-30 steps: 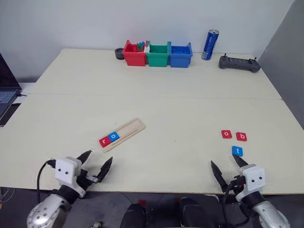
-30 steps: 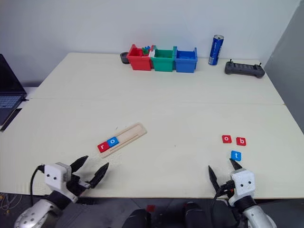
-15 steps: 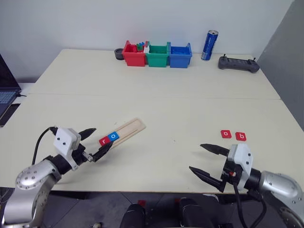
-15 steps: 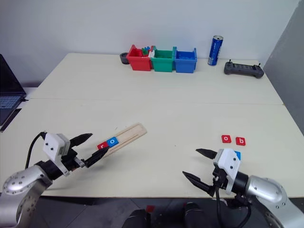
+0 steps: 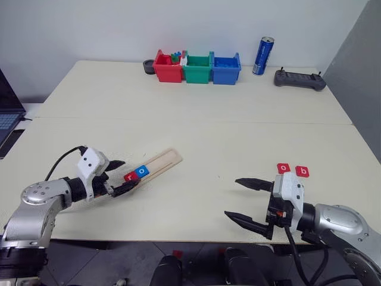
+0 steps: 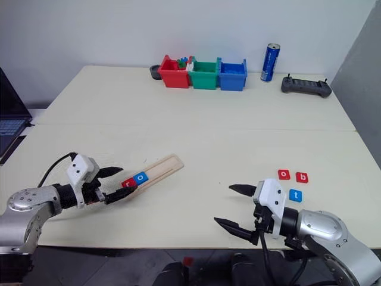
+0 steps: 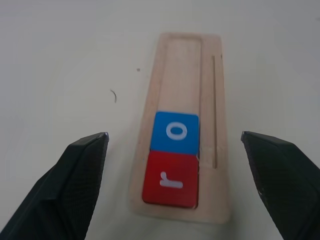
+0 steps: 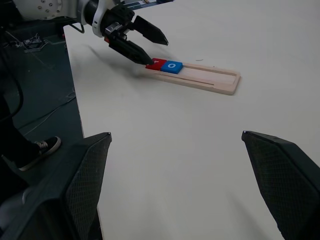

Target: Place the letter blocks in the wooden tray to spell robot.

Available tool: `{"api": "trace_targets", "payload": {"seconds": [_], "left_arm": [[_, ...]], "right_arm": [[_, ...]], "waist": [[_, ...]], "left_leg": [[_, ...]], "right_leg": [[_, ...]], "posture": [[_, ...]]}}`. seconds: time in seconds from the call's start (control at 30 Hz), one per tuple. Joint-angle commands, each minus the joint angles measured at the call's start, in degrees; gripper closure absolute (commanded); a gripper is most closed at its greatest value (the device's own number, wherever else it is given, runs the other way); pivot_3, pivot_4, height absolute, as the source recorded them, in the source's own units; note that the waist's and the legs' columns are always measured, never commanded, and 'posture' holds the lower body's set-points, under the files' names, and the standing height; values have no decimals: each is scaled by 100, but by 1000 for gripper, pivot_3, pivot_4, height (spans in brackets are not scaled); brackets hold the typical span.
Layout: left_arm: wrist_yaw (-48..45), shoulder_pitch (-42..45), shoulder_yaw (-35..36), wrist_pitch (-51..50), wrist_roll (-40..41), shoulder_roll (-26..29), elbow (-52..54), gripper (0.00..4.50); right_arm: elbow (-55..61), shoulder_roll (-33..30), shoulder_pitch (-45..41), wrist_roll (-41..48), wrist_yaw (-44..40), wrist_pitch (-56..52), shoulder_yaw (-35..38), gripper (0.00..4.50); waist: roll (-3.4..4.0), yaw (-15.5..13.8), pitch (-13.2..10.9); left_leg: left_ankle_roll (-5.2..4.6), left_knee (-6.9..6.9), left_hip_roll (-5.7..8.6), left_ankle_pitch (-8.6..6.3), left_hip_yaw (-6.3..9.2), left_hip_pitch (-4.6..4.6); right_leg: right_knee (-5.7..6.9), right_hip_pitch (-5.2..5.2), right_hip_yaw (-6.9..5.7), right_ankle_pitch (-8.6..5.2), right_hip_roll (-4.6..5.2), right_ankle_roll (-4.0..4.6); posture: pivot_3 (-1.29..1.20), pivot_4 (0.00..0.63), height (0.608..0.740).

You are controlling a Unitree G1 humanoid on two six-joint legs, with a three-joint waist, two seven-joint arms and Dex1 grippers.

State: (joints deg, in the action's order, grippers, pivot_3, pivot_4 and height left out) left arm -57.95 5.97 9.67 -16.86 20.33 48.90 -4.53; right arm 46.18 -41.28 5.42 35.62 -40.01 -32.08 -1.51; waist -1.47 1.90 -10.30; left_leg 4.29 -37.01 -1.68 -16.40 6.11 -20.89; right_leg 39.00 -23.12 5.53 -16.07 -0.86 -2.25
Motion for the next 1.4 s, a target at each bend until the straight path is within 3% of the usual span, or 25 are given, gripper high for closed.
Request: {"api": "trace_targets", "payload": {"seconds": [0.03, 0.6, 0.77, 0.97, 1.4], "left_arm": [[-118, 356, -281, 179, -337, 106, -262, 0], [-594, 734, -1227, 42, -1089, 233, -438, 0], [-717, 791, -1329, 110, -1194, 261, -607, 1131], [-932, 892, -1409, 511, -1228, 212, -840, 1129], [-2343, 2632, -2583, 2162, -1739, -905, -2145, 1129]], "right_arm": [[303, -58, -246, 190, -1, -139, -2, 46], [720, -52, -588, 610, 340, -772, -39, 46], [687, -57, -664, 661, 342, -821, -36, 0], [687, -67, -628, 692, 397, -827, -2, 0], [899, -900, 576, 1056, 261, -1102, 1372, 0]], "waist": [[0, 1, 0], [2, 3, 2], [14, 4, 9], [18, 5, 12], [22, -95, 20]], "left_leg": [[0, -1, 0, 0, 1, 0], [0, 0, 0, 0, 0, 0], [0, 0, 0, 0, -1, 1], [-1, 0, 0, 0, -1, 3], [-1, -7, 18, 0, 2, 0]], "right_leg": [[0, 0, -1, 0, 0, 0], [2, -1, 0, 1, 0, 2], [2, 0, 0, 1, 0, 2], [3, 1, 1, -10, 0, -17], [-5, 17, 0, 4, 9, 0]], "posture": [[0, 150, 740], [0, 150, 740], [0, 150, 740], [0, 150, 740], [0, 150, 740]]}}
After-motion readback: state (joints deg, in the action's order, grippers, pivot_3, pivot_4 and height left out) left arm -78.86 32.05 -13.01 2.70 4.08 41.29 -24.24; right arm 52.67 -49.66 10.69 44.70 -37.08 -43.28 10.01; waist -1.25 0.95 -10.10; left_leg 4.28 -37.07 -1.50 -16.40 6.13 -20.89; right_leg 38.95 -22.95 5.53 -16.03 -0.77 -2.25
